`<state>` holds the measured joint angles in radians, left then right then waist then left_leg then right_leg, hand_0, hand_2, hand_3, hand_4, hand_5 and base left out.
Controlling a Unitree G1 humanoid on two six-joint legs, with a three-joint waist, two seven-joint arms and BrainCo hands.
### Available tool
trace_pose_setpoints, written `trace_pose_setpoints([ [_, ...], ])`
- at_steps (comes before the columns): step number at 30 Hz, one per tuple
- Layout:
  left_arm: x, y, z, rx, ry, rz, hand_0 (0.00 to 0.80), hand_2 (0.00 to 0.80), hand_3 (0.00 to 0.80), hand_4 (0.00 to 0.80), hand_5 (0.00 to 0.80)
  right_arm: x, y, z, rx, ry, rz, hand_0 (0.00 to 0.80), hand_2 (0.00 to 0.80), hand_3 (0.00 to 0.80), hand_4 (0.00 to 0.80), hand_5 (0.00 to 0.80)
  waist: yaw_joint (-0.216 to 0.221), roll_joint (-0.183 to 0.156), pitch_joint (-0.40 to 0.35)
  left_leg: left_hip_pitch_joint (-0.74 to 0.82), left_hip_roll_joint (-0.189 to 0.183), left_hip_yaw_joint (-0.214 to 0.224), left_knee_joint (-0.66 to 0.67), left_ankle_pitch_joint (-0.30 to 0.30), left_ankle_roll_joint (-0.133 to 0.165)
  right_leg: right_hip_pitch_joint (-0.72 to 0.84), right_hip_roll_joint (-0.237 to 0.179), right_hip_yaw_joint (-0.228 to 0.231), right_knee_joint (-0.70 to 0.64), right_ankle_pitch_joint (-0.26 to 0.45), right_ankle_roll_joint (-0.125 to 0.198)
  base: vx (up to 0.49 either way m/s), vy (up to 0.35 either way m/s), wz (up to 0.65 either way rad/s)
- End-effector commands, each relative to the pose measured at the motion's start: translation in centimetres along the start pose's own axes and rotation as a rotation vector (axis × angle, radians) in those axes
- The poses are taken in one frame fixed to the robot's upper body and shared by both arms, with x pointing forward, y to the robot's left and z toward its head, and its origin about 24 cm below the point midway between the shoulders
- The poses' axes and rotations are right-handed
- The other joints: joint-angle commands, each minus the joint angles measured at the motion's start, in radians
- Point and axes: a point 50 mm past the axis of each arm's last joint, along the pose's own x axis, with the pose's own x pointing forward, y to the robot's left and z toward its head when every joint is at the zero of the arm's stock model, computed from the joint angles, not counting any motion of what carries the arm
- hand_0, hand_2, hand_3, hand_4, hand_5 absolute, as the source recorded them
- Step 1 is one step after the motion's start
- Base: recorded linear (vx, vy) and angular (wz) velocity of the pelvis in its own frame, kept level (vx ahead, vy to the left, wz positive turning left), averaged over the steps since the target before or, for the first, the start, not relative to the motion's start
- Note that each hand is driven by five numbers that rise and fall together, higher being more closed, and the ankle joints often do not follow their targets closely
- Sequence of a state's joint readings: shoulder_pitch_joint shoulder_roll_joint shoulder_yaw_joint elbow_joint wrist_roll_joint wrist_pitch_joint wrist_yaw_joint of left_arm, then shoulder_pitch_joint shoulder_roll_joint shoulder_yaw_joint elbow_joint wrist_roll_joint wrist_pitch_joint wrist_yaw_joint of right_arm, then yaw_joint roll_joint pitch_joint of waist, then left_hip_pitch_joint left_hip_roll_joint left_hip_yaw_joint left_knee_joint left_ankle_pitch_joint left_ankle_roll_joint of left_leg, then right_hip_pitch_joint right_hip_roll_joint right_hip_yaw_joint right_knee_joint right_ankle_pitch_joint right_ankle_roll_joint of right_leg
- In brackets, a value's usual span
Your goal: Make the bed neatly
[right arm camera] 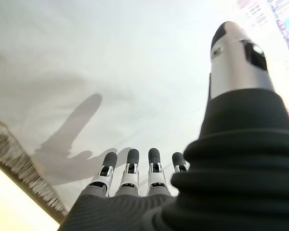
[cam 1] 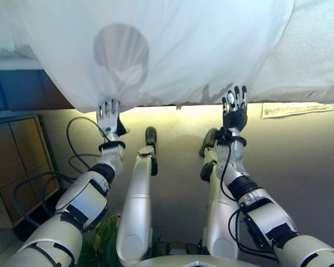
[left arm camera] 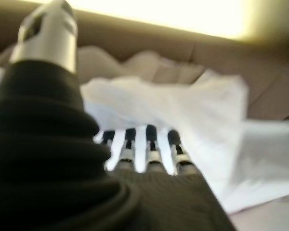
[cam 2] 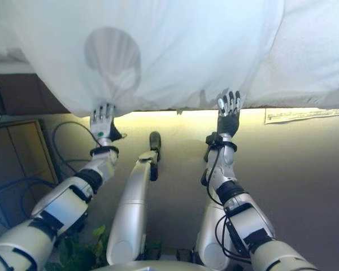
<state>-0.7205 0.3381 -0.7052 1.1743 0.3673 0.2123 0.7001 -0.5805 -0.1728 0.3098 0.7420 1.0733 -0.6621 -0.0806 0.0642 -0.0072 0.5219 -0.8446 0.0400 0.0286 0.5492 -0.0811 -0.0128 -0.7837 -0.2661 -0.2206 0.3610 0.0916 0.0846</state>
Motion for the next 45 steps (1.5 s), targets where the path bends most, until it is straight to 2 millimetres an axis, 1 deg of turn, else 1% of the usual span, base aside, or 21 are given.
trace_pose_setpoints([
  [1,-6.9,-6.4,-8.1,0.032,0.291,-0.308,0.000,0.000,0.000,0.000,0.000,-0.5,-1.3,1.4,0.030,-0.060,0.002,0.000,0.000,0.000,0.000,0.000,0.046,0.020,-0.002,0.082,0.021,-0.016,-0.182,0.152,-0.033,0.031,-0.115,0.006,0.023,0.091,0.121,0.040,-0.065,0.01],
  [4,-7.8,-6.8,-9.2,-0.052,0.341,-0.310,0.000,0.000,0.000,0.000,0.000,-0.9,-1.9,1.0,-0.004,-0.029,-0.016,0.000,0.000,0.000,0.000,0.000,0.052,0.026,-0.002,0.164,0.023,-0.011,-0.211,0.150,-0.032,0.101,-0.121,-0.001,0.010,0.082,0.115,0.056,-0.055,0.03],
  [6,-8.0,-6.8,-9.3,-0.172,0.370,-0.265,0.000,0.000,0.000,0.000,0.000,-1.2,-2.3,0.7,-0.011,-0.009,-0.033,0.000,0.000,0.000,0.000,0.000,0.057,0.033,-0.002,0.221,0.021,-0.007,-0.234,0.150,-0.030,0.149,-0.126,-0.006,0.002,0.074,0.111,0.064,-0.049,0.05],
  [8,-7.8,-6.6,-9.2,-0.288,0.373,-0.217,0.000,0.000,0.000,0.000,0.000,-1.5,-2.9,0.6,-0.016,0.003,-0.051,0.000,0.000,0.000,0.000,0.000,0.060,0.043,-0.003,0.272,0.015,-0.004,-0.252,0.150,-0.030,0.193,-0.130,-0.009,-0.007,0.065,0.109,0.053,-0.042,0.06],
  [10,-7.7,-6.4,-9.0,-0.399,0.366,-0.183,0.000,0.000,0.000,0.000,0.000,-1.8,-3.5,0.5,-0.016,0.015,-0.066,0.000,0.000,0.000,0.000,0.000,0.062,0.051,-0.020,0.295,0.010,-0.005,-0.260,0.146,-0.030,0.215,-0.135,-0.013,-0.015,0.059,0.106,0.059,-0.045,0.11],
  [11,-7.6,-6.2,-8.8,-0.495,0.366,-0.159,0.000,0.000,0.000,0.000,0.000,-1.9,-3.7,0.4,-0.019,0.025,-0.075,0.000,0.000,0.000,0.000,0.000,0.063,0.057,-0.032,0.307,0.006,-0.006,-0.264,0.144,-0.029,0.224,-0.136,-0.014,-0.017,0.055,0.104,0.059,-0.048,0.18],
  [15,-7.3,-5.8,-8.1,-0.742,0.383,-0.112,0.000,0.000,0.000,0.000,0.000,-2.2,-3.6,-0.1,-0.059,0.063,-0.092,0.000,0.000,0.000,0.000,0.000,0.067,0.068,-0.067,0.352,-0.003,-0.013,-0.284,0.139,-0.028,0.265,-0.134,-0.020,-0.037,0.045,0.101,0.058,-0.050,0.05],
  [17,-7.1,-5.5,-7.7,-0.836,0.371,-0.098,0.000,0.000,0.000,0.000,0.000,-2.6,-3.8,-0.6,-0.061,0.081,-0.118,0.000,0.000,0.000,0.000,0.000,0.071,0.069,-0.088,0.382,-0.005,-0.017,-0.303,0.140,-0.029,0.300,-0.132,-0.026,-0.061,0.045,0.100,0.083,-0.090,-0.07],
  [19,-6.9,-5.1,-7.2,-0.950,0.347,-0.082,0.000,0.000,0.000,0.000,0.000,-3.3,-4.7,-0.9,-0.072,0.112,-0.153,0.000,0.000,0.000,0.000,0.000,0.076,0.068,-0.114,0.418,-0.006,-0.021,-0.331,0.143,-0.031,0.342,-0.127,-0.034,-0.087,0.044,0.100,0.113,-0.101,-0.01],
  [22,-6.7,-4.7,-6.3,-1.071,0.310,-0.075,0.000,0.000,0.000,0.000,0.000,-4.2,-5.8,-1.5,-0.100,0.158,-0.187,0.000,0.000,0.000,0.000,0.000,0.082,0.069,-0.145,0.465,-0.002,-0.021,-0.369,0.151,-0.037,0.402,-0.121,-0.048,-0.121,0.039,0.103,0.105,-0.104,0.03],
  [23,-6.5,-4.3,-6.3,-1.107,0.294,-0.070,0.000,0.000,0.000,0.000,0.000,-4.7,-6.9,-1.4,-0.106,0.177,-0.191,0.000,0.000,0.000,0.000,0.000,0.085,0.067,-0.154,0.477,0.001,-0.020,-0.383,0.154,-0.040,0.418,-0.117,-0.049,-0.132,0.039,0.104,0.077,-0.117,0.03],
  [24,-6.3,-3.9,-6.6,-1.133,0.285,-0.068,0.000,0.000,0.000,0.000,0.000,-5.2,-8.2,-1.0,-0.112,0.187,-0.190,0.000,0.000,0.000,0.000,0.000,0.086,0.064,-0.161,0.484,0.005,-0.018,-0.393,0.158,-0.044,0.428,-0.112,-0.047,-0.140,0.039,0.105,0.063,-0.137,0.02],
  [25,-6.3,-3.5,-7.0,-1.167,0.280,-0.053,0.000,0.000,0.000,0.000,0.000,-6.5,-10.0,-0.6,-0.131,0.211,-0.183,0.000,0.000,0.000,0.000,0.000,0.083,0.056,-0.171,0.500,0.011,-0.015,-0.409,0.163,-0.046,0.446,-0.100,-0.043,-0.155,0.039,0.107,0.063,-0.145,-0.01],
  [26,-6.5,-3.3,-7.4,-1.190,0.280,-0.044,0.000,0.000,0.000,0.000,0.000,-7.3,-10.9,-0.3,-0.143,0.229,-0.179,0.000,0.000,0.000,0.000,0.000,0.080,0.049,-0.178,0.513,0.016,-0.012,-0.422,0.166,-0.047,0.460,-0.091,-0.041,-0.166,0.039,0.108,0.078,-0.168,-0.03],
  [28,-7.1,-2.9,-8.4,-1.230,0.283,-0.017,0.000,0.000,0.000,0.000,0.000,-8.9,-12.4,0.0,-0.168,0.279,-0.175,0.000,0.000,0.000,0.000,0.000,0.075,0.027,-0.191,0.545,0.025,-0.011,-0.455,0.174,-0.048,0.500,-0.067,-0.038,-0.192,0.035,0.108,0.097,-0.185,-0.02],
  [30,-7.5,-2.7,-8.9,-1.264,0.284,-0.003,0.000,0.000,0.000,0.000,0.000,-9.7,-13.1,0.2,-0.190,0.316,-0.173,0.000,0.000,0.000,0.000,0.000,0.074,0.010,-0.206,0.572,0.037,-0.009,-0.484,0.185,-0.054,0.540,-0.051,-0.042,-0.215,0.029,0.107,0.106,-0.176,-0.06],
  [32,-7.8,-2.5,-8.9,-1.292,0.279,-0.006,0.000,0.000,0.000,0.000,0.000,-10.5,-13.7,0.4,-0.206,0.340,-0.172,0.000,0.000,0.000,0.000,0.000,0.074,-0.005,-0.228,0.601,0.046,-0.007,-0.517,0.197,-0.062,0.582,-0.037,-0.049,-0.243,0.026,0.106,0.112,-0.140,-0.07],
  [36,-8.5,-3.0,-8.9,-1.316,0.270,-0.066,0.000,0.000,0.000,0.000,0.000,-11.8,-14.3,0.0,-0.226,0.388,-0.163,0.000,0.000,0.000,0.000,0.000,0.078,-0.017,-0.276,0.647,0.049,-0.009,-0.549,0.207,-0.066,0.642,-0.029,-0.063,-0.276,0.027,0.103,0.123,-0.078,-0.01],
  [40,-9.3,-3.6,-8.8,-1.311,0.259,-0.140,0.000,0.000,0.000,0.000,0.000,-12.6,-14.5,-0.4,-0.354,0.430,-0.167,0.000,0.000,0.000,0.000,0.000,0.087,-0.019,-0.321,0.689,0.052,-0.007,-0.558,0.205,-0.064,0.688,-0.031,-0.073,-0.283,0.025,0.102,0.131,-0.040,0.08],
  [45,-10.2,-4.1,-8.6,-1.315,0.261,-0.222,0.000,0.000,0.000,0.000,0.000,-12.9,-13.7,-1.0,-0.448,0.462,-0.151,0.000,0.000,0.000,0.000,0.000,0.097,-0.014,-0.377,0.740,0.053,-0.006,-0.568,0.197,-0.061,0.745,-0.028,-0.075,-0.296,0.016,0.101,0.135,-0.029,0.10],
])
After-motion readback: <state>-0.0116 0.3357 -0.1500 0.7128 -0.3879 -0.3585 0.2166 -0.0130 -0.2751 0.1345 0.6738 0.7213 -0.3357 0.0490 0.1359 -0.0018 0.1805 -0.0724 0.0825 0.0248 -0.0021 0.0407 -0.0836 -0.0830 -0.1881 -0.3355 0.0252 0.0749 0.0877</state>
